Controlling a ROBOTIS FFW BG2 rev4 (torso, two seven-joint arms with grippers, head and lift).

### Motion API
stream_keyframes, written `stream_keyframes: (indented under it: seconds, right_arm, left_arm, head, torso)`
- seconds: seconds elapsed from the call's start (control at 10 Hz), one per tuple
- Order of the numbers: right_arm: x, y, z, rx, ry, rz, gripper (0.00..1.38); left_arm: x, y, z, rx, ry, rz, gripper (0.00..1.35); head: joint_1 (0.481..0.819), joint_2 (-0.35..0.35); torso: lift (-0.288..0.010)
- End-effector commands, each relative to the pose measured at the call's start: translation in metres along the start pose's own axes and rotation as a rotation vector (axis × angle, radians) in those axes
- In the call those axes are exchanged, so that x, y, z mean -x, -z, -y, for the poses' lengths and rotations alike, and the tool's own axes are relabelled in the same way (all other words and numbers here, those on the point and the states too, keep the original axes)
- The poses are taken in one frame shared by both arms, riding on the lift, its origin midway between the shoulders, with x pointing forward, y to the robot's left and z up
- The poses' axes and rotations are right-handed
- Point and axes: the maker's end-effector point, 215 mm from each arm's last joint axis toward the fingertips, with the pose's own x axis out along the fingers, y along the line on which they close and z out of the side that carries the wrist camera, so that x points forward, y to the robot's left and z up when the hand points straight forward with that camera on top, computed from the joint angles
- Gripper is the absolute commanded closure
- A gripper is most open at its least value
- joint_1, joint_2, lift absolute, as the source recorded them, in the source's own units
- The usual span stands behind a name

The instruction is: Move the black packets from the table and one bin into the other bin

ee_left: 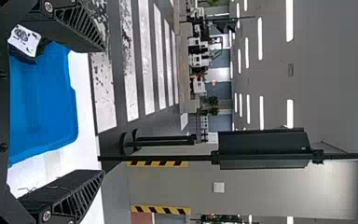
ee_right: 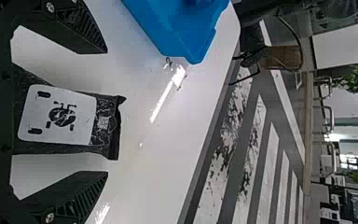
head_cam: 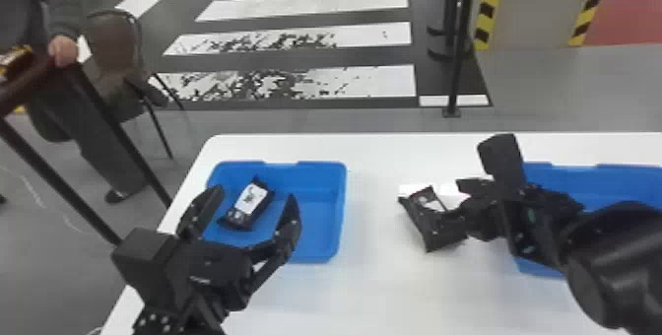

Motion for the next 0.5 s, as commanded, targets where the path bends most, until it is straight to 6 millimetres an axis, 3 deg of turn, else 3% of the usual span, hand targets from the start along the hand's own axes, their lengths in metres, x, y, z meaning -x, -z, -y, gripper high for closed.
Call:
stream_keyframes:
  seconds: [0.0, 0.4]
  right_arm:
    - [-0.007, 0.013, 0.001, 0.006, 0.0, -0.048, 0.09]
    - [-0.034, 0.037, -0.004, 0.048, -0.031, -0.143, 0.09]
  left_arm:
    - [-0.001, 0.002, 0.0, 0.002, 0.002, -0.004, 0.1]
    - [-0.006, 0.01, 0.004, 0.01, 0.015, -0.013, 0.1]
  head:
    - [0.695, 0.187]
    - [0.695, 0.19]
  torso:
    - [-0.11]
    - [-0.11]
